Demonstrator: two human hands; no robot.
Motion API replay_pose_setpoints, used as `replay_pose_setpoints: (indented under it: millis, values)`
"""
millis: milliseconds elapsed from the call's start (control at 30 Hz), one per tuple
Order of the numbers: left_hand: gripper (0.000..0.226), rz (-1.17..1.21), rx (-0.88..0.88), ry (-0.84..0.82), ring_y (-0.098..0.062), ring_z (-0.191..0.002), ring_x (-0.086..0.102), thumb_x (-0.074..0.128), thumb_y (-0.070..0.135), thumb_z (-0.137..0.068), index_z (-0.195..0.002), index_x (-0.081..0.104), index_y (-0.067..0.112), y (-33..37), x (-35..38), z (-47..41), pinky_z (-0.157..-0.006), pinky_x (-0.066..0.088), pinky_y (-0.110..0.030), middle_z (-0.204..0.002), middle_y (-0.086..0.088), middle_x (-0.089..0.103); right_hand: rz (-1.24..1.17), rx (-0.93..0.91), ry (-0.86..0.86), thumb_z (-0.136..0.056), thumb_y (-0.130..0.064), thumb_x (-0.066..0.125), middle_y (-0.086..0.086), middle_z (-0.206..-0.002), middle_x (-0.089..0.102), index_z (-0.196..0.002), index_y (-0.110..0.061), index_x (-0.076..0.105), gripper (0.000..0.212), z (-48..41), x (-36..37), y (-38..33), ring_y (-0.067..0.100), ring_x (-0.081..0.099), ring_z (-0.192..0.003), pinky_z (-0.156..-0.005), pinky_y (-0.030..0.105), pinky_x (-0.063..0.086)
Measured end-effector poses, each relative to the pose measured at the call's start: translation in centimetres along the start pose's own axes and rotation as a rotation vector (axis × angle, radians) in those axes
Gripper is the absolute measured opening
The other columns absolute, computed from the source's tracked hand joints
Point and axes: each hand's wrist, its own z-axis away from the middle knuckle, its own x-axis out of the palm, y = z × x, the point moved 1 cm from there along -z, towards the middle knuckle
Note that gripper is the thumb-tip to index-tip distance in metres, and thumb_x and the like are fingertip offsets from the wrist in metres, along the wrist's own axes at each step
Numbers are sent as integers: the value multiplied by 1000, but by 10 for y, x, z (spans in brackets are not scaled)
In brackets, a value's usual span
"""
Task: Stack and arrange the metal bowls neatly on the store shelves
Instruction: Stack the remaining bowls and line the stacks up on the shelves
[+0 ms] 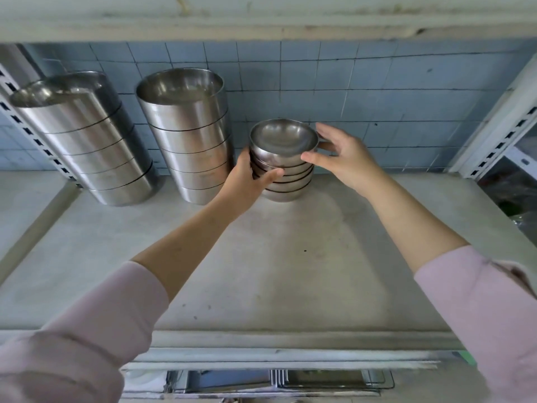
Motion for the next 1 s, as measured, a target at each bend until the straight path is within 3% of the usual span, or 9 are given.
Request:
replay_pose_setpoints:
  millis: [100,167,400,567,767,900,1000]
  values:
    - [72,-27,-12,10,-8,-112,54,74,49,-79,-137,42,20,-3,1,0,-88,39,-19,-119,14,58,24,3,13,-61,-55,79,-43,-103,60,-141,-21,51,91,1,-1,-3,-22,56,-102,-95,18,41]
    - [69,-46,-8,16,-10,-112,54,72,50,-80,-135,44,18,-3,2,-1,-87,38,-21,-119,11,58,48,0,25,-62,-53,79,-44,-98,62,-135,-23,57,82,2,-1,-4,-18,58,-103,-96,19,42]
    - [63,-160,28,30,-11,-105,49,68,49,-84,-132,45,16,0,-1,-1,-85,36,-25,-115,8,54,-18,4,53,-56,-56,81,-16,-120,62,-133,-16,59,90,0,-1,-1,0,61,-114,-105,31,47]
    - [65,-205,26,15,-18,-115,52,66,51,-85,-134,44,15,3,-3,0,-86,36,-25,-128,-1,57,-61,0,64,-55,-55,82,-4,-128,65,-131,-15,62,87,0,1,0,4,62,-115,-105,34,47]
    - [65,-209,-2,-23,-17,-119,53,66,51,-86,-136,42,17,10,-5,6,-87,37,-23,-128,3,58,-11,-9,37,-60,-57,79,-9,-140,55,-141,-18,51,94,6,-2,-5,4,58,-121,-106,33,46]
    - [60,-287,12,-25,-13,-104,58,64,50,-87,-135,41,22,22,-13,28,-70,40,-15,-115,6,62,-24,-27,104,-74,-42,81,-8,-147,48,-143,-22,47,80,27,-3,-11,6,49,-130,-89,7,45]
    - [76,-307,9,0,-21,-106,59,65,51,-86,-147,32,20,30,-30,62,-79,43,-25,-114,-5,63,-59,-60,185,-80,-31,79,-10,-141,54,-138,-22,52,64,55,6,-30,5,49,-128,-98,18,45]
